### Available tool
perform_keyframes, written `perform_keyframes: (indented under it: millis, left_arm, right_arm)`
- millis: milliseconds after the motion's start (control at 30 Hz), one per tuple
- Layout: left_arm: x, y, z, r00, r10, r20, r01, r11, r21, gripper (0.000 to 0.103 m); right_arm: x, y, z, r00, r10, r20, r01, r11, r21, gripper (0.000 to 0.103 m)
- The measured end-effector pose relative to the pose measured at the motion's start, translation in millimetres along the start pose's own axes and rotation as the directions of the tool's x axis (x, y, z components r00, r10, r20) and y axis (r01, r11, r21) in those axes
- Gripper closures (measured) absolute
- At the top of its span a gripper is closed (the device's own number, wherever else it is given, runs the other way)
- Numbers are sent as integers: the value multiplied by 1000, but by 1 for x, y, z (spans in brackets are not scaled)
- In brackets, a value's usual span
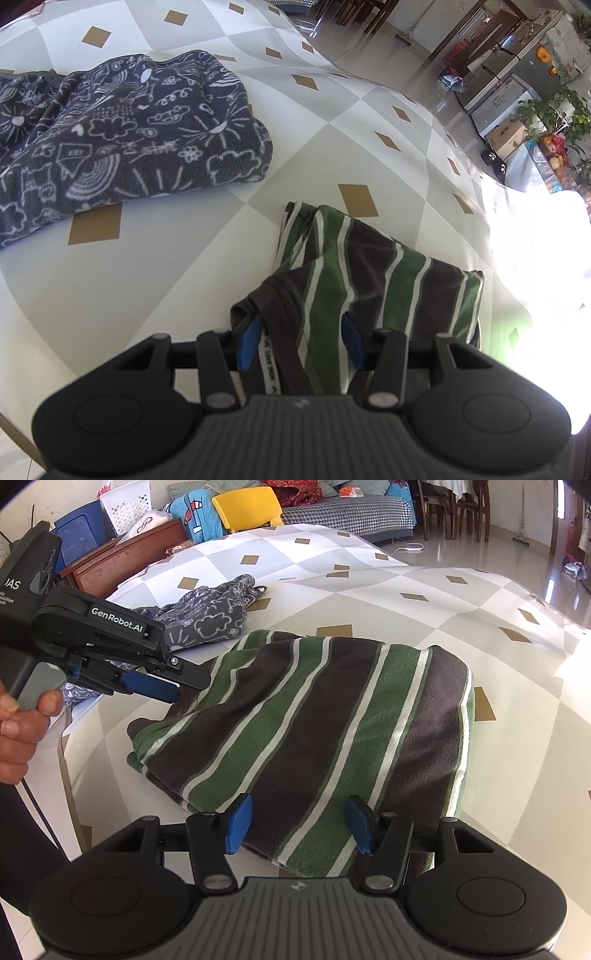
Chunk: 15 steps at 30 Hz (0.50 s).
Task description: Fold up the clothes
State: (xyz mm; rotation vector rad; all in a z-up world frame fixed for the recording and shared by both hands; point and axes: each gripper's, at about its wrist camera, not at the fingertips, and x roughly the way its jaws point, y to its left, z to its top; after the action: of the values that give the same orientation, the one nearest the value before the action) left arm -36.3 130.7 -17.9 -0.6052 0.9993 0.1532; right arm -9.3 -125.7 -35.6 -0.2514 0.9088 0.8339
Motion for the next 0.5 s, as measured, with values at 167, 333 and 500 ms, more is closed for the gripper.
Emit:
perform_keyframes:
  millis: [167, 333, 500]
  left_arm:
    - [5, -2, -1, 1000, 18, 5, -18, 1000, -4, 63]
    - [-2, -6, -2, 996, 52, 73, -56, 997, 54, 93]
    - [0, 5, 1, 991, 112, 80, -113, 994, 4, 94]
  right_arm:
    - [-1, 0, 0, 1000, -1, 2, 1, 1000, 1, 47]
    - [-1, -1, -1, 1000, 2, 5, -2, 1000, 7, 47]
    - [-1, 0, -1, 1000, -1, 5, 1, 1000, 7, 47]
